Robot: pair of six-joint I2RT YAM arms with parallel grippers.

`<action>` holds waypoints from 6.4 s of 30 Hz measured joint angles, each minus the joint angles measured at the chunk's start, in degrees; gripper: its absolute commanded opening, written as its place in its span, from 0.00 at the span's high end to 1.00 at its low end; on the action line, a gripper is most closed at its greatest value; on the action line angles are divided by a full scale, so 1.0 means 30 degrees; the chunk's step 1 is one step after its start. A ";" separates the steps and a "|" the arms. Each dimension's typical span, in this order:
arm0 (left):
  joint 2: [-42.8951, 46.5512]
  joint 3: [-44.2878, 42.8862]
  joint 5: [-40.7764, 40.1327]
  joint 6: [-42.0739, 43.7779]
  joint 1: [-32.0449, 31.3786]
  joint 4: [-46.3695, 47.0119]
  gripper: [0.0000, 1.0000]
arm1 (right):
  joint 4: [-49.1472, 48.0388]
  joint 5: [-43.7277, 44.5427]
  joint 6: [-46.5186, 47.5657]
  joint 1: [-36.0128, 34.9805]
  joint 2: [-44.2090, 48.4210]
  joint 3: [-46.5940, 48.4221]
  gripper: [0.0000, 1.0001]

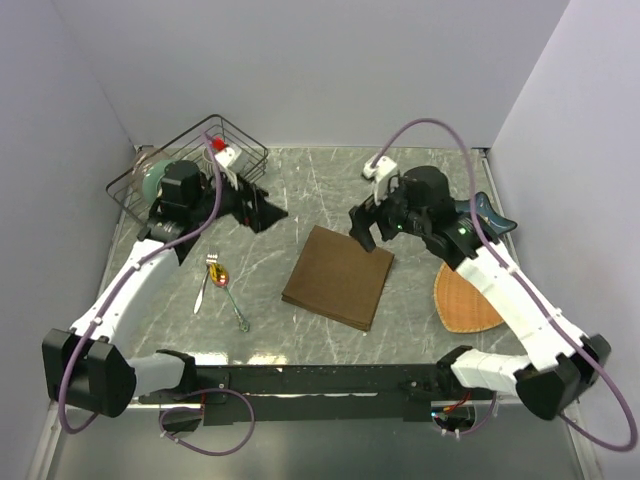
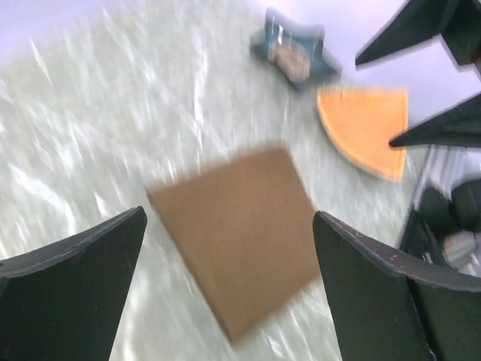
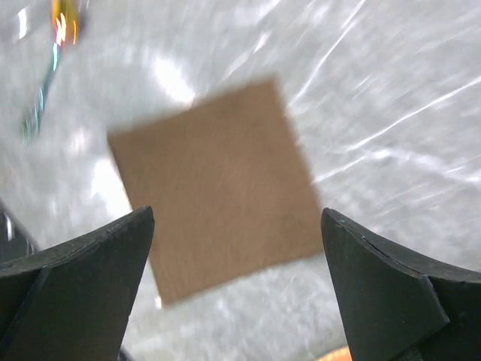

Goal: Fold the napkin into a case and place the utensils inside
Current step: Smooth out the square-folded napkin at the center of the board, then rotate the square-folded napkin at the center of the board, then pick up the top corner of the square-folded napkin from the folded napkin.

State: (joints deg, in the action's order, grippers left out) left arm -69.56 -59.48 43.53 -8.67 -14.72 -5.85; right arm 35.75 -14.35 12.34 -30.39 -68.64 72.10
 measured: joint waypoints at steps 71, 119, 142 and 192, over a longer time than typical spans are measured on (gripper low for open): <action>-1.8170 -0.3548 0.0794 -1.8294 -0.3249 1.1220 0.01 | -0.7978 -1.7726 -1.2174 0.9624 -1.2415 -0.5472 0.00; -0.6346 -0.0627 -0.4277 1.6568 -0.0947 -0.7548 0.60 | 0.1435 -0.5858 -0.7293 0.6645 -0.6448 -0.1996 0.00; -0.8007 0.2798 -0.4546 2.0363 -0.6397 -0.6601 0.67 | 0.1938 -0.3264 -0.8138 0.6615 -1.0928 -0.1974 0.02; -0.1362 0.4473 -0.2463 1.3668 -0.4787 -0.4415 0.34 | 0.1115 -0.5297 -0.9311 0.6317 -0.6470 -0.9537 0.53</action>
State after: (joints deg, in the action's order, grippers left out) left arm -73.65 -46.06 36.14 32.34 -29.08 -19.09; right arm 39.09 -30.24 -15.59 -11.44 -88.05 43.48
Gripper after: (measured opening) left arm 0.654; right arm 0.441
